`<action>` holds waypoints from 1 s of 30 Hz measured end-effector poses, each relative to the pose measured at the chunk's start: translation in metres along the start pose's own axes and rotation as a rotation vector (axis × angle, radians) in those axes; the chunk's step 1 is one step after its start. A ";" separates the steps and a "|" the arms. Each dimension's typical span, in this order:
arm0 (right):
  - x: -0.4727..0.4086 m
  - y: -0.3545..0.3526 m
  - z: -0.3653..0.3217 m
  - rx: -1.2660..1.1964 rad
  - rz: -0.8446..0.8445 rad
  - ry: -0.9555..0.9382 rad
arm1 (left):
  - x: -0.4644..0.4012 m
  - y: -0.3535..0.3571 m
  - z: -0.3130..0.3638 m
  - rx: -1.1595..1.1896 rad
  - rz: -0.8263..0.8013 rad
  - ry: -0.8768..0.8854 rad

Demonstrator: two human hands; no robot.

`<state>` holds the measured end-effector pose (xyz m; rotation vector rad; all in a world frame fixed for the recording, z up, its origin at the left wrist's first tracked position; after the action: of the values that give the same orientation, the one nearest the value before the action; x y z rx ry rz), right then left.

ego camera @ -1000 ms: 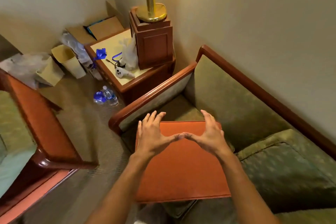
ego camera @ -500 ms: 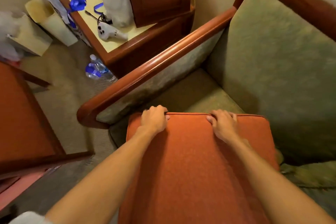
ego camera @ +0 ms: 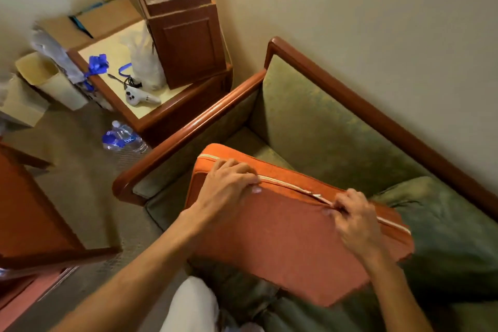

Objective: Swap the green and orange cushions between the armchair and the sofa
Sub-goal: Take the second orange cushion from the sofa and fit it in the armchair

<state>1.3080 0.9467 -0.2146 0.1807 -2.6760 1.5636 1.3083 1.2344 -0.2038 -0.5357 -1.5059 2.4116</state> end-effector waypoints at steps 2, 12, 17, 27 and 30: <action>0.051 -0.017 0.006 0.017 -0.057 0.072 | 0.002 -0.004 0.020 0.089 -0.147 0.034; 0.125 -0.015 -0.001 0.392 -0.380 0.362 | 0.058 0.008 0.028 -0.273 -0.460 -0.064; 0.185 -0.034 0.047 0.383 -0.361 0.616 | 0.076 0.007 0.037 -0.195 -0.412 -0.094; 0.207 -0.032 0.048 0.327 -0.425 0.649 | 0.048 0.014 0.113 -0.248 -0.581 -0.215; 0.220 -0.037 0.051 0.383 -0.351 0.539 | 0.054 0.057 0.198 -0.245 -0.614 0.043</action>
<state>1.0956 0.8664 -0.1880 0.1921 -1.8218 1.6883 1.1733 1.0706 -0.1854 -0.1303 -1.6550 1.7544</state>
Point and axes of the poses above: each hand's wrist, its own x-axis away from the middle knuckle, its own y-axis out of the palm, z = x × y, the point moved 4 cm from there along -x, towards the middle knuckle, and after that the axes turned 5 degrees about y, right-handed, at the moved point
